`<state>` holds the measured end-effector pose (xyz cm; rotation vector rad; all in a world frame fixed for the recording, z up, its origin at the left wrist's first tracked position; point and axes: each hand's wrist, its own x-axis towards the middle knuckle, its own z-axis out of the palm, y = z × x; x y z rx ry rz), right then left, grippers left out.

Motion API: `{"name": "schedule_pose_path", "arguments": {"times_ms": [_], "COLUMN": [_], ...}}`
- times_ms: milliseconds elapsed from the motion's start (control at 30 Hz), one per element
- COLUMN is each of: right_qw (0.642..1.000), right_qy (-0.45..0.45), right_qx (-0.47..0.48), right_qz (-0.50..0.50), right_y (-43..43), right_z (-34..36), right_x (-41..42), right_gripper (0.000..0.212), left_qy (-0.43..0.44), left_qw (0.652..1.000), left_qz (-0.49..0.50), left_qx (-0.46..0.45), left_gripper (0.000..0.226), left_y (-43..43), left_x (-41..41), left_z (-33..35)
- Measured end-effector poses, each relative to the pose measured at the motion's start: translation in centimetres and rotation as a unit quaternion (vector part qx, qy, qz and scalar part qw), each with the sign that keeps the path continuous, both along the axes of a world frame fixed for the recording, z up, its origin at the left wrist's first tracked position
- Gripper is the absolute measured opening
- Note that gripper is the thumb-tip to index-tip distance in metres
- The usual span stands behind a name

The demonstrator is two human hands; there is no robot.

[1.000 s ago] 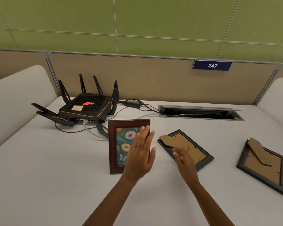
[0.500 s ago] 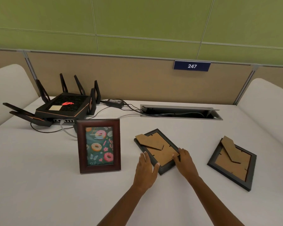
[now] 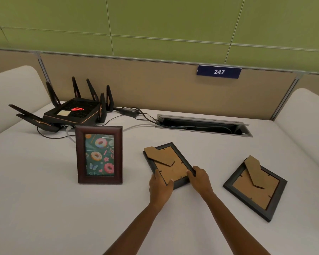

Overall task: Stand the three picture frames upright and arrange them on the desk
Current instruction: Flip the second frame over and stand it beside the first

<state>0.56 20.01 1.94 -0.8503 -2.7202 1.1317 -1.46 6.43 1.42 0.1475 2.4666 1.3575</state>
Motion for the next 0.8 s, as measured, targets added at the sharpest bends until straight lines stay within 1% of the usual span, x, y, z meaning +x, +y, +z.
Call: {"name": "schedule_pose_path", "arguments": {"times_ms": [133, 267, 467, 567, 633, 700, 800], "right_qw": [0.998, 0.993, 0.970, 0.956, 0.950, 0.947, 0.939], "right_qy": [0.006, -0.001, 0.032, 0.060, 0.078, 0.097, 0.137], "right_qx": [-0.052, -0.112, -0.229, -0.278, -0.294, -0.299, -0.311], "right_qz": [-0.027, -0.037, -0.070, -0.071, -0.068, -0.063, -0.054], "right_y": [0.2, 0.6, 1.5, 1.9, 2.3, 2.8, 3.7], "right_z": [0.5, 0.5, 0.4, 1.0, 1.7, 2.2, 2.9], "right_x": [0.2, 0.4, 1.2, 1.4, 1.4, 1.4, 1.5], "right_gripper": [0.041, 0.042, 0.037, 0.035, 0.033, 0.030, 0.031], "left_qy": [-0.024, -0.049, -0.077, -0.093, -0.104, -0.126, -0.163], "left_qw": [0.996, 0.984, 0.960, 0.953, 0.949, 0.937, 0.898], "left_qz": [0.080, 0.136, 0.187, 0.196, 0.196, 0.200, 0.216], "left_qx": [0.045, 0.105, 0.193, 0.211, 0.223, 0.258, 0.346], "left_gripper": [0.073, 0.068, 0.058, 0.051, 0.047, 0.045, 0.037], "left_y": [0.5, 0.5, 0.0, -0.1, -0.2, -0.3, -0.5], "left_x": [0.4, 0.5, 0.5, 0.1, -0.2, -0.6, -1.1], "left_z": [0.3, 0.4, 0.8, 1.6, 2.3, 3.0, 4.6]}}
